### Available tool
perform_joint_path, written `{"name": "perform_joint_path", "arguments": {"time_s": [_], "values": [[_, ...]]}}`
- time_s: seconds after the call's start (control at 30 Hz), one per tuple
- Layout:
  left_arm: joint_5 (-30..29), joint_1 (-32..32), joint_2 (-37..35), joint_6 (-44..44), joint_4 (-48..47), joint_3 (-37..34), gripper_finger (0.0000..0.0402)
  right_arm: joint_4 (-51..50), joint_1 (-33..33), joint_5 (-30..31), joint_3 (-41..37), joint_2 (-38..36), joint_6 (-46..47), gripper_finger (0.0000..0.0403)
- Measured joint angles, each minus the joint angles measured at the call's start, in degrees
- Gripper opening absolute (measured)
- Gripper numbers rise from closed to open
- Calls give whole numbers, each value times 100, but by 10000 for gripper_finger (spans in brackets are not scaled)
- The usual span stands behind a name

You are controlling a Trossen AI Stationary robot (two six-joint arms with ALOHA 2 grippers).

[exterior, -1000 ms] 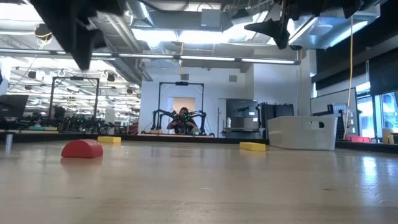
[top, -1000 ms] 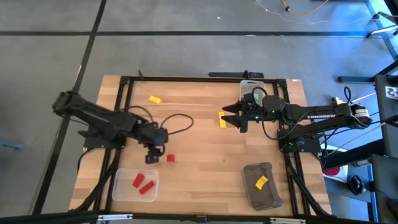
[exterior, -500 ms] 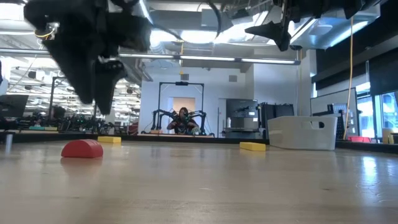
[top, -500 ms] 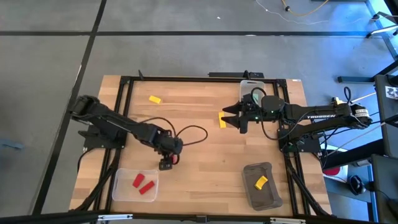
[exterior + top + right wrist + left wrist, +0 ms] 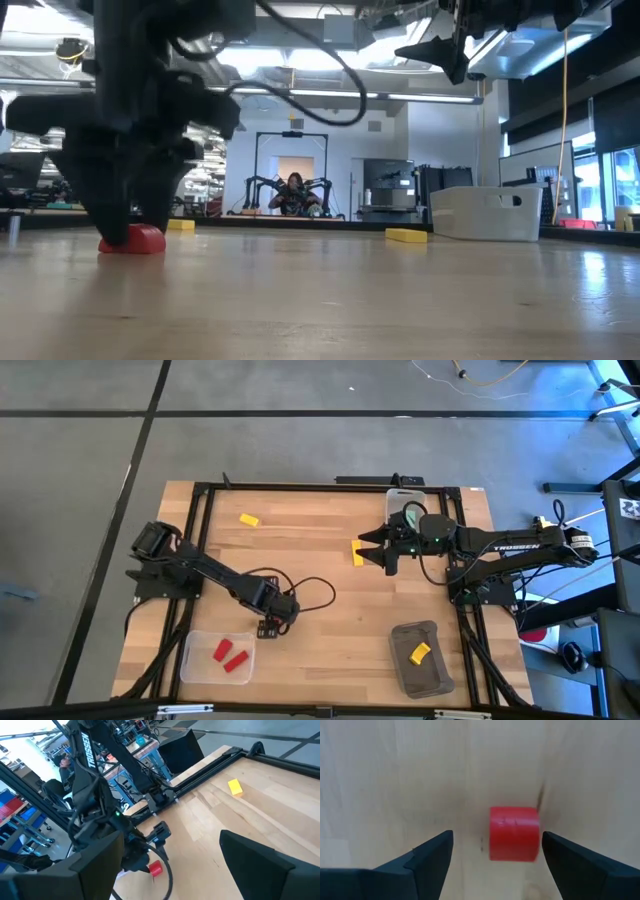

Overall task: Sort & place blocks by color
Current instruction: Put the red block into the white bin

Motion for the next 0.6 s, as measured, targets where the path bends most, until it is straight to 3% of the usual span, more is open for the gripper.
{"name": "perform_joint_path", "arguments": {"time_s": [0.43, 0.6], "values": [[91, 6, 288, 49, 148, 9, 291, 2, -1, 17, 0, 0, -3, 330], [157, 3, 294, 166, 218, 4, 242, 3, 0, 87, 0, 0, -15, 330]]}}
